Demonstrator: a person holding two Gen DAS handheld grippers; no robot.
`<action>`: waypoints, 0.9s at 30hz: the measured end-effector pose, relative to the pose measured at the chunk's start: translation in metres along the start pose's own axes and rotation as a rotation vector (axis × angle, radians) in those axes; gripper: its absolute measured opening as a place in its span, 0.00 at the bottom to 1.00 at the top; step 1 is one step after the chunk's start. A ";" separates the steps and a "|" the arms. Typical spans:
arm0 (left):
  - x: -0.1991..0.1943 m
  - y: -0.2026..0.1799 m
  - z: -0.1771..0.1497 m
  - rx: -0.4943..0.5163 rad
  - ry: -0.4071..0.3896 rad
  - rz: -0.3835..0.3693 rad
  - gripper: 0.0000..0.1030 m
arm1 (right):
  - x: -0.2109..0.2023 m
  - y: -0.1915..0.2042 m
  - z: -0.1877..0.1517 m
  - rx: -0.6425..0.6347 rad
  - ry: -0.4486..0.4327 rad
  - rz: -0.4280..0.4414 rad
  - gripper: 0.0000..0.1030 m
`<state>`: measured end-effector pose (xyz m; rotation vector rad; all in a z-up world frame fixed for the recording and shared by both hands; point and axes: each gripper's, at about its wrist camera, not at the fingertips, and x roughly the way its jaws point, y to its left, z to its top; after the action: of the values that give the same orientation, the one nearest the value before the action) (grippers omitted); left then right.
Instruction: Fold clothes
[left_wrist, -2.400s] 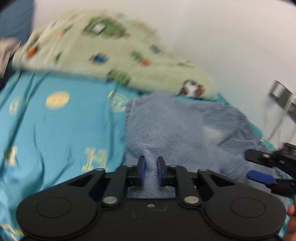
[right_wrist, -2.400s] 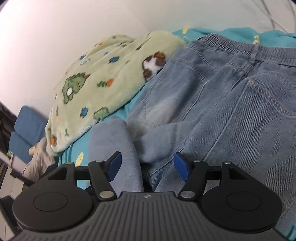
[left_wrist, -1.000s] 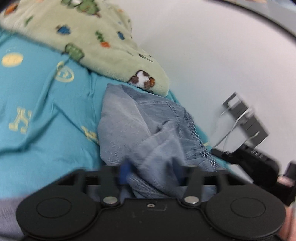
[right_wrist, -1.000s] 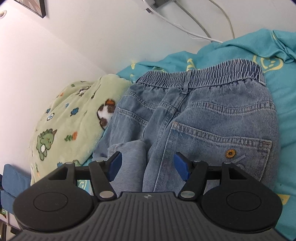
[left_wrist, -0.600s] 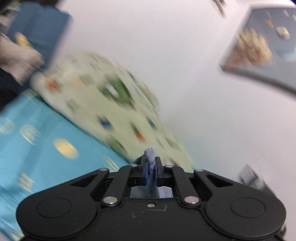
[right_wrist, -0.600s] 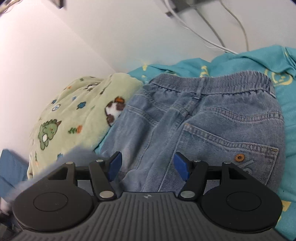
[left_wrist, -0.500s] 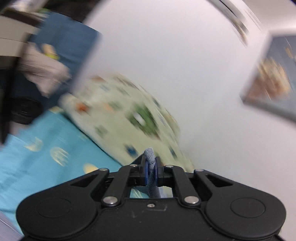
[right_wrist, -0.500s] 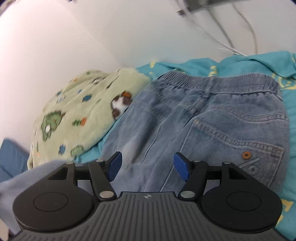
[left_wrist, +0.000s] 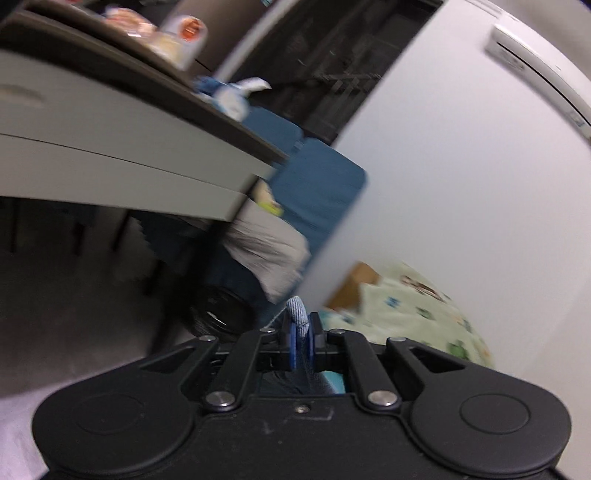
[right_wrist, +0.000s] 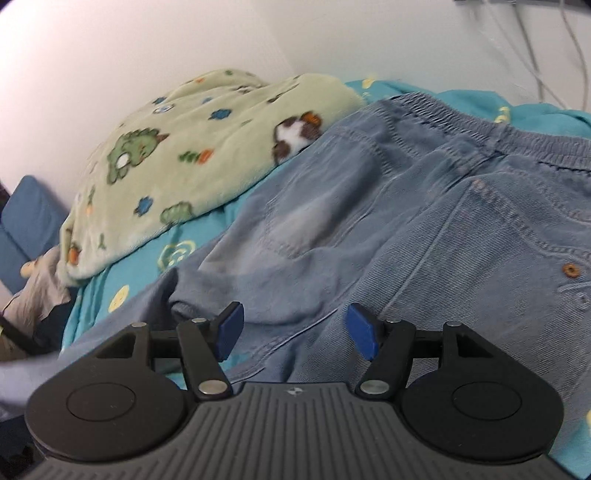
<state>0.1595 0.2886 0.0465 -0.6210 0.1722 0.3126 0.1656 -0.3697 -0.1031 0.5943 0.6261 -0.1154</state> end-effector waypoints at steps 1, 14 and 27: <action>-0.001 0.020 -0.005 -0.022 0.012 0.029 0.05 | 0.000 0.003 -0.002 -0.005 0.007 0.014 0.64; 0.002 0.169 -0.100 -0.282 0.382 0.228 0.08 | 0.014 0.029 -0.016 -0.035 0.115 0.126 0.64; -0.099 0.174 -0.024 -0.405 0.645 0.137 0.57 | -0.054 0.018 0.027 -0.107 0.046 0.094 0.63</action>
<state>0.0067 0.3844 -0.0427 -1.1034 0.7868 0.2720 0.1403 -0.3741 -0.0454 0.5233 0.6441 0.0194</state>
